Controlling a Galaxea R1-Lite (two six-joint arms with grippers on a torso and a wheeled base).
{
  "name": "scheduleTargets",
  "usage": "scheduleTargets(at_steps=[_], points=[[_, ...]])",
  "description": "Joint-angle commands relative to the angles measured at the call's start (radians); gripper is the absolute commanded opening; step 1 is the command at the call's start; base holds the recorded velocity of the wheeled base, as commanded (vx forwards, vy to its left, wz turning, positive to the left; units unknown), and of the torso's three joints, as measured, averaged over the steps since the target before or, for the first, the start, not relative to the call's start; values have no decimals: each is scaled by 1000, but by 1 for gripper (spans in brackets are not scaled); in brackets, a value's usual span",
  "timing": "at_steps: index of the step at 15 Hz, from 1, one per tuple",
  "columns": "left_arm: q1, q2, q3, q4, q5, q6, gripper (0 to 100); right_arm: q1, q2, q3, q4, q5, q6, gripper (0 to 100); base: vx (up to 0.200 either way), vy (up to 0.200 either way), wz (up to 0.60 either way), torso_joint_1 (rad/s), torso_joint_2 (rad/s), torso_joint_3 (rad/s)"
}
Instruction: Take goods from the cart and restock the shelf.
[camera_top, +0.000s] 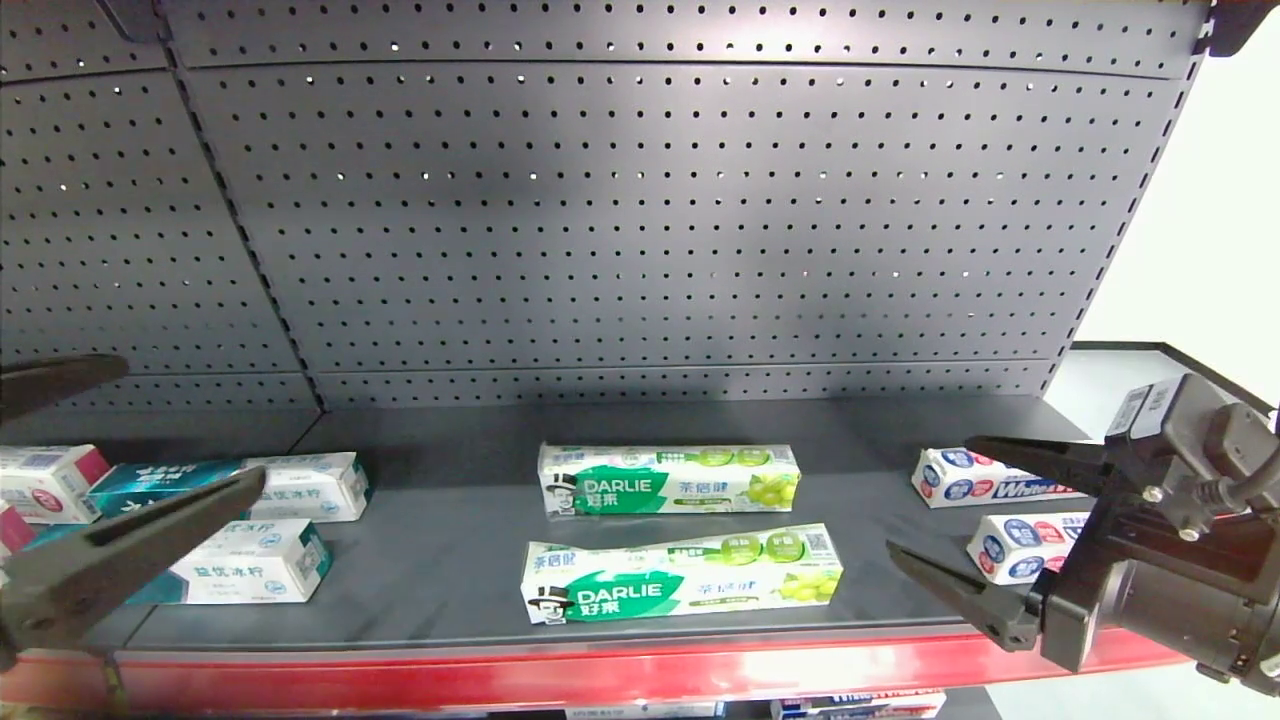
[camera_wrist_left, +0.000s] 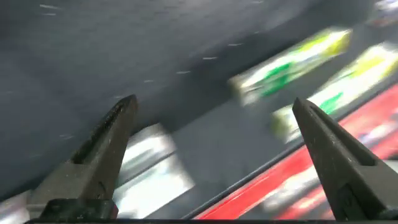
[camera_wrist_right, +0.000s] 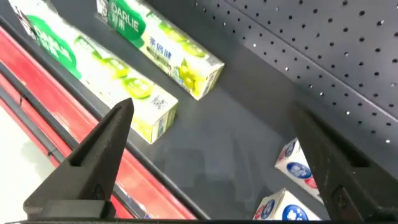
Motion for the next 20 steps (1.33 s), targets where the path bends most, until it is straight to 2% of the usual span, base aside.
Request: scheduleTargets(at_steps=[1,3,4,8,9,10,13,16,17,20], points=[[-84,189,2,-69,17,-55,100,0,12,3,-1,-2,-2,100,0,0,0,0,0,0],[-151,230,74,-92,71,-26,100,-12,51,5,-1,-9,-2,100,0,0,0,0,0,0],[-158,232,85,-88,85,-24,100,-29,54,8,2,-11,-2,100,0,0,0,0,0,0],[-127,259,111,-101,108,-21,100,-54,84,23,6,-39,-5,100,0,0,0,0,0,0],[-118,251,144,-115,126,-14,100,-54,98,22,6,-49,-5,100,0,0,0,0,0,0],[-113,238,188,-134,126,8,100,-54,116,22,6,-51,-5,100,0,0,0,0,0,0],[-90,170,271,-137,128,14,100,-54,182,0,5,-52,-11,100,0,0,0,0,0,0],[-76,163,259,-137,128,14,100,-54,232,-38,3,-52,-12,100,0,0,0,0,0,0],[-49,163,236,-137,126,14,100,-54,274,-82,2,-52,-12,100,0,0,0,0,0,0],[-47,164,216,-137,126,14,100,-54,291,-92,-1,-52,-28,100,0,0,0,0,0,0]])
